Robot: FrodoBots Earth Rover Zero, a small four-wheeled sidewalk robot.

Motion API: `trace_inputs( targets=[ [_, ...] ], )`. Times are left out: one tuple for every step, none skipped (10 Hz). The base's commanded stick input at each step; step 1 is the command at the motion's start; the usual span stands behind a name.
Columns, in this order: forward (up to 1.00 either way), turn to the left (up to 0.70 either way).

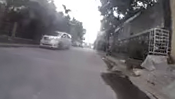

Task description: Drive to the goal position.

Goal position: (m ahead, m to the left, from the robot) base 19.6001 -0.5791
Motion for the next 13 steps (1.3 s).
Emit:
trace_inputs(
  targets=[
    [1.00,0.00],
    [1.00,0.00],
    [1.00,0.00],
    [1.00,-0.28],
    [1.00,-0.37],
    [1.00,-0.30],
    [1.00,-0.15],
    [1.00,0.00],
    [1.00,0.00],
    [1.00,0.00],
    [1.00,0.00],
    [1.00,0.00],
    [1.00,0.00]
  ],
)
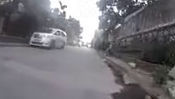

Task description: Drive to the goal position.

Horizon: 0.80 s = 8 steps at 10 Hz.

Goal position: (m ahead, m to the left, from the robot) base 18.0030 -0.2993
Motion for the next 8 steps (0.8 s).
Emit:
trace_inputs(
  targets=[
    [1.00,0.00],
    [1.00,0.00],
    [1.00,0.00],
    [1.00,0.00],
    [1.00,0.00],
    [1.00,0.00],
    [1.00,-0.10],
    [1.00,-0.24]
  ],
)
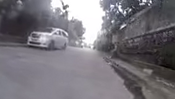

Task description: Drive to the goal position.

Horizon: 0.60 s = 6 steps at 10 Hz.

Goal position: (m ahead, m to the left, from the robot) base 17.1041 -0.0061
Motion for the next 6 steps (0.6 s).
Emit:
trace_inputs(
  targets=[
    [1.00,-0.38],
    [1.00,0.00],
    [1.00,0.00],
    [1.00,0.00],
    [1.00,0.00],
    [1.00,0.00]
  ],
)
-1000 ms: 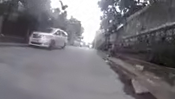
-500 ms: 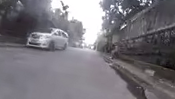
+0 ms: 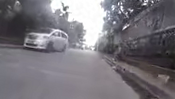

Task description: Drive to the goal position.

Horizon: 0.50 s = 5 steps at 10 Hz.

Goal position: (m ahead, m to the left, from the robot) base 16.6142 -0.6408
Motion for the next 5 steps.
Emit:
trace_inputs(
  targets=[
    [1.00,0.00],
    [1.00,0.00],
    [1.00,0.00],
    [1.00,0.00],
    [1.00,0.00]
  ],
)
